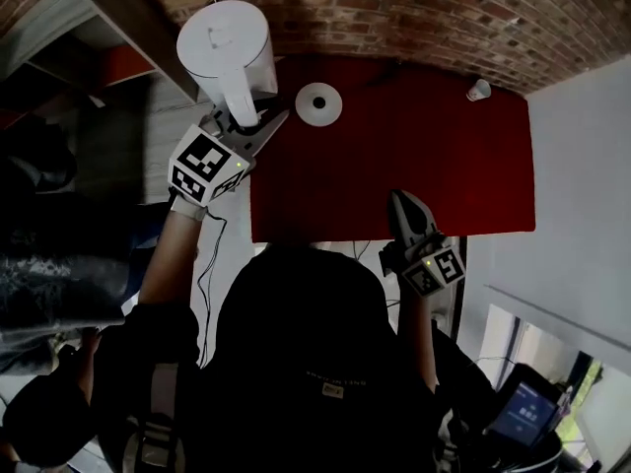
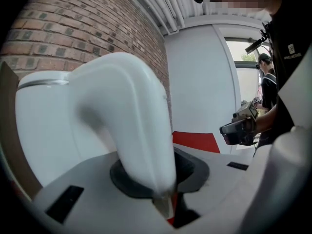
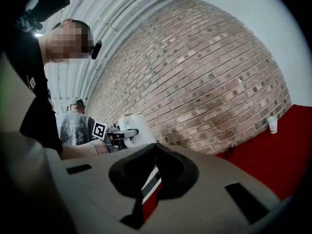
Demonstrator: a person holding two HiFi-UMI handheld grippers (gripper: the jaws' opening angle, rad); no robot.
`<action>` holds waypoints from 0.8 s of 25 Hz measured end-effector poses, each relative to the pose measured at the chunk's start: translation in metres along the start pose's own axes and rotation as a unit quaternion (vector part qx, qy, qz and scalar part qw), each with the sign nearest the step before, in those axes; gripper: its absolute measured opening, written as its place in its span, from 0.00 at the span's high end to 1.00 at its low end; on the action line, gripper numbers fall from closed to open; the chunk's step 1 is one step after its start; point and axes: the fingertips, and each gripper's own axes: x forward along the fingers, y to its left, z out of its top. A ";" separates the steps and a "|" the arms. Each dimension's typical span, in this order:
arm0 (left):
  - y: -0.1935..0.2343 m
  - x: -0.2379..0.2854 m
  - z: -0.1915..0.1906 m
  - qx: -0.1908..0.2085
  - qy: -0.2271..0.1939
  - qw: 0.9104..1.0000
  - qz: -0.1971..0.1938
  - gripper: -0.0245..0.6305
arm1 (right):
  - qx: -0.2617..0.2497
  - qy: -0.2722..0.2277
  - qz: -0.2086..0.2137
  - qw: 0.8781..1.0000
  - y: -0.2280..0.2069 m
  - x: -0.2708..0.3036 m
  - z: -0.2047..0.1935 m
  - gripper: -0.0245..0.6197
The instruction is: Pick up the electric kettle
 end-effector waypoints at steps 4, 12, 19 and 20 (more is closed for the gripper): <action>0.005 -0.014 -0.006 0.000 0.000 1.000 0.016 0.87 | -0.007 0.006 0.020 1.000 0.001 0.018 -0.002 0.95; 0.012 -0.043 -0.016 -0.015 -0.008 0.999 0.051 0.87 | -0.011 0.009 0.074 0.997 0.013 0.055 0.000 0.95; 0.009 -0.078 -0.027 -0.034 -0.007 0.996 0.086 0.87 | -0.042 0.038 0.109 0.992 0.023 0.077 -0.013 0.95; 0.010 -0.081 -0.029 -0.036 -0.007 0.995 0.091 0.87 | -0.042 0.040 0.116 0.992 0.024 0.081 -0.014 0.95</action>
